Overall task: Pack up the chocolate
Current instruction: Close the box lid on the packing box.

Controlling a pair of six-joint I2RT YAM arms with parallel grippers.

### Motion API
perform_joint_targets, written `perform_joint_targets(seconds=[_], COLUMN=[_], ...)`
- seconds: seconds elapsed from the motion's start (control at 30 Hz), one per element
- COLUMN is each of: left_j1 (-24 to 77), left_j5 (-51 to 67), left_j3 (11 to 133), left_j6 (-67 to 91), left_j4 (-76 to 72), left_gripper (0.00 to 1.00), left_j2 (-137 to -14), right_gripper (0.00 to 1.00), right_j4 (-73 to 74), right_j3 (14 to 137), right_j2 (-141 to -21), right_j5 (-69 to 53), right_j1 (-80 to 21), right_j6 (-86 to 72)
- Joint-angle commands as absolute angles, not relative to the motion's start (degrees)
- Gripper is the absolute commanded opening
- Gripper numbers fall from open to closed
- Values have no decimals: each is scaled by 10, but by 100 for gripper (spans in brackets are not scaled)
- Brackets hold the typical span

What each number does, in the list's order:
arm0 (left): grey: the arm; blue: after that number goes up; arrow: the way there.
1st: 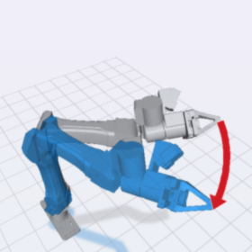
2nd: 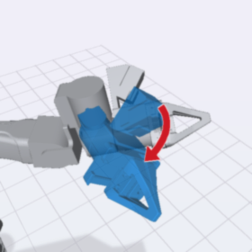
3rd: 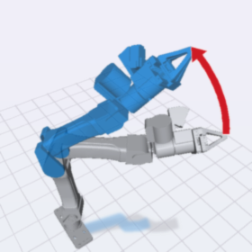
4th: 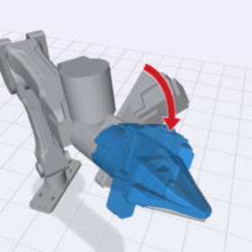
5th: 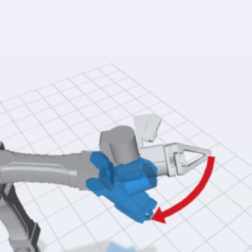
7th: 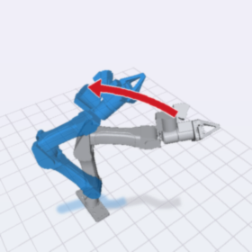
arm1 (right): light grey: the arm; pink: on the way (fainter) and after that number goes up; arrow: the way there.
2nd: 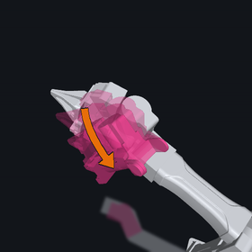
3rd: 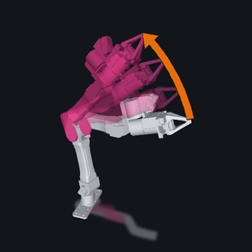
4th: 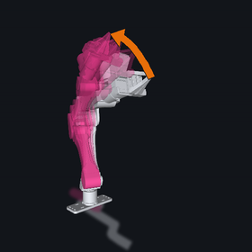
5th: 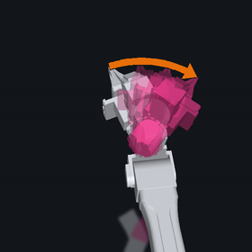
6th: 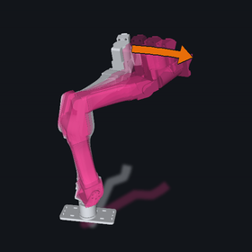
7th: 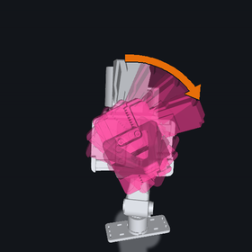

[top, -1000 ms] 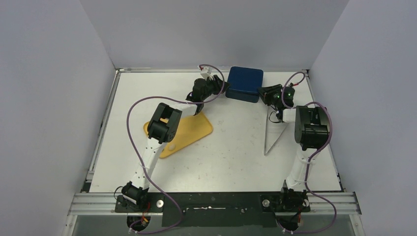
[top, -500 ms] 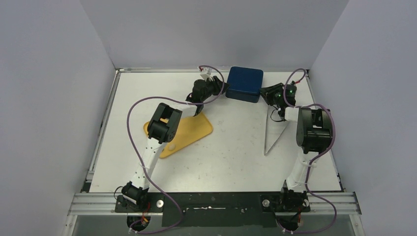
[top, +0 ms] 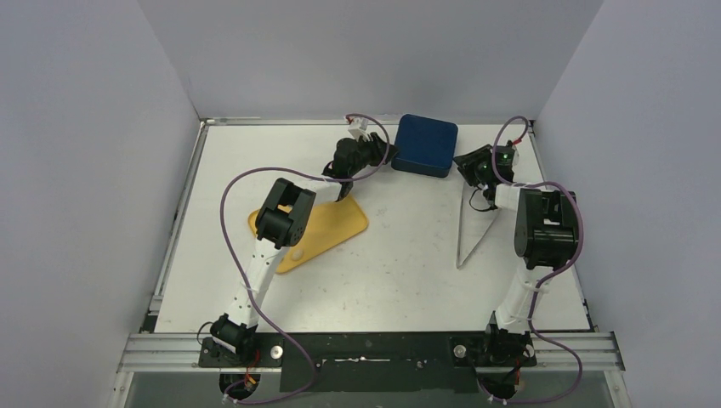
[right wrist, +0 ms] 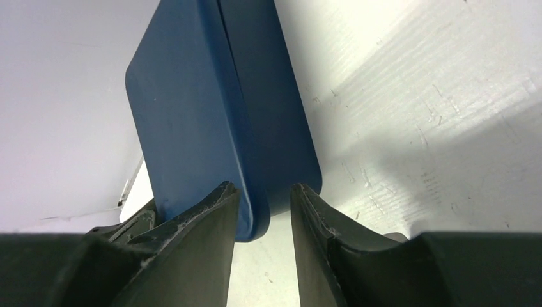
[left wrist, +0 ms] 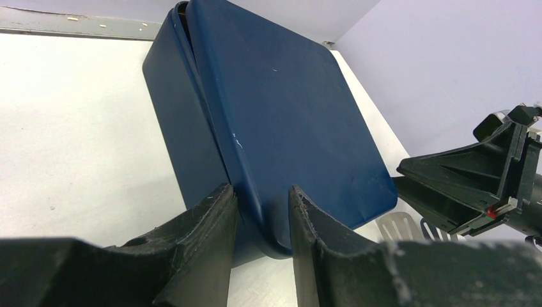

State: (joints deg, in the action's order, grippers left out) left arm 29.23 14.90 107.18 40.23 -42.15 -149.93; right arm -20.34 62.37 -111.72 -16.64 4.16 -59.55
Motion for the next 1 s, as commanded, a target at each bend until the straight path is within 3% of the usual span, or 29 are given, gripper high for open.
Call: perform_joint_targets(seconds=[0.0,0.4,0.97], left_j1=[299,299,298], left_j5=[160,152,149], left_j3=[1075,1093,1121], left_j6=[395,397,403], left_j4=[-452,-453,-459], left_gripper=[33,33,33], left_j2=[-1472,-1483,-1506], right_gripper=[36,29,32], right_j4=[-250,-244,-185], right_j3=[647,722,777], right_j2=[-1087,-1153,-1183], right_j5=[-167,-209,-174], right_j1=[46,47,40], right_j6=[-573,-545,-509])
